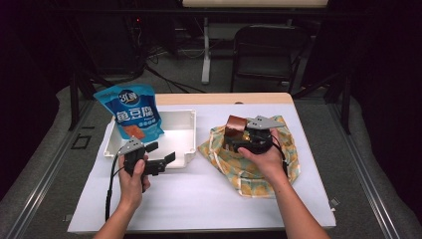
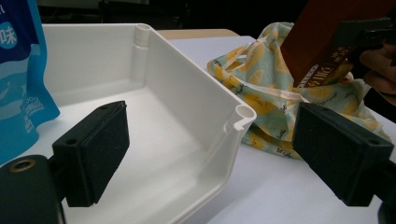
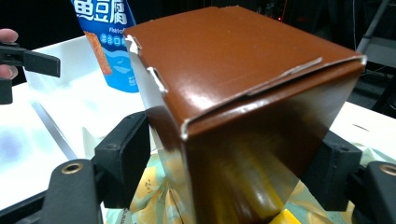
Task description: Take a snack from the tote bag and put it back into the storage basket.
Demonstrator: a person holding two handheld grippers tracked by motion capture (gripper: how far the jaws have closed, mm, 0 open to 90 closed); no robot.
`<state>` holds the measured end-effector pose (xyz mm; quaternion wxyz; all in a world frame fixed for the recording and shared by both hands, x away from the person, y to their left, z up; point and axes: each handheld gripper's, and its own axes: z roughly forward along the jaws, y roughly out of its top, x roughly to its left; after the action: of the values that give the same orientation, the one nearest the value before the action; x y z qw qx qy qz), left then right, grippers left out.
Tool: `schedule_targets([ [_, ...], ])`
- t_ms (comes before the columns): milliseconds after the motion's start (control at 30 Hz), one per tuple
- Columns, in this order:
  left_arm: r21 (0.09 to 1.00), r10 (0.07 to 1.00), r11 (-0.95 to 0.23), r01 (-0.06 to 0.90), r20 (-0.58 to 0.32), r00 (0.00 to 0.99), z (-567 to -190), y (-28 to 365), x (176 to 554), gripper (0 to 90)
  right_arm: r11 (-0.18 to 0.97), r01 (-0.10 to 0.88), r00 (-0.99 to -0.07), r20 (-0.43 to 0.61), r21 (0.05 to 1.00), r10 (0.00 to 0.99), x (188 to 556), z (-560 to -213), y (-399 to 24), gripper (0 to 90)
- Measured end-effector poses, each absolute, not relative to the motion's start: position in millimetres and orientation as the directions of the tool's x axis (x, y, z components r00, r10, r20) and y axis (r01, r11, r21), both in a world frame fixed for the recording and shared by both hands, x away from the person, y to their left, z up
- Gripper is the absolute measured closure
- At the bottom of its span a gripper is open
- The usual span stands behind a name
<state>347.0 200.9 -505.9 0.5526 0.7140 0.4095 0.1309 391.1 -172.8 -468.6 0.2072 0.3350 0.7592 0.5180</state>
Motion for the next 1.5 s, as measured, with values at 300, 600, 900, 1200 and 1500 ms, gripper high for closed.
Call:
schedule_targets([
  [300,0.913,0.722,-0.064,0.404,-0.237,0.650,-499,189,346,13.5,0.221,0.281,-0.687,0.035,0.934,0.725,389,-451,-174,24.8],
  [600,0.920,0.696,-0.056,0.387,-0.242,0.676,-494,179,347,11.1,0.209,0.247,-0.690,0.020,0.946,0.724,383,-428,-176,24.9],
  [900,0.924,0.670,-0.067,0.376,-0.238,0.703,-490,170,349,5.5,0.199,0.218,-0.696,0.009,0.955,0.718,379,-410,-180,25.0],
  [1200,0.926,0.652,-0.083,0.368,-0.229,0.723,-486,161,350,3.9,0.191,0.181,-0.704,-0.008,0.965,0.710,372,-389,-182,25.1],
  [1500,0.937,0.621,-0.089,0.338,-0.213,0.755,-483,147,348,3.8,0.194,0.177,-0.735,-0.001,0.965,0.678,362,-385,-174,25.1],
])
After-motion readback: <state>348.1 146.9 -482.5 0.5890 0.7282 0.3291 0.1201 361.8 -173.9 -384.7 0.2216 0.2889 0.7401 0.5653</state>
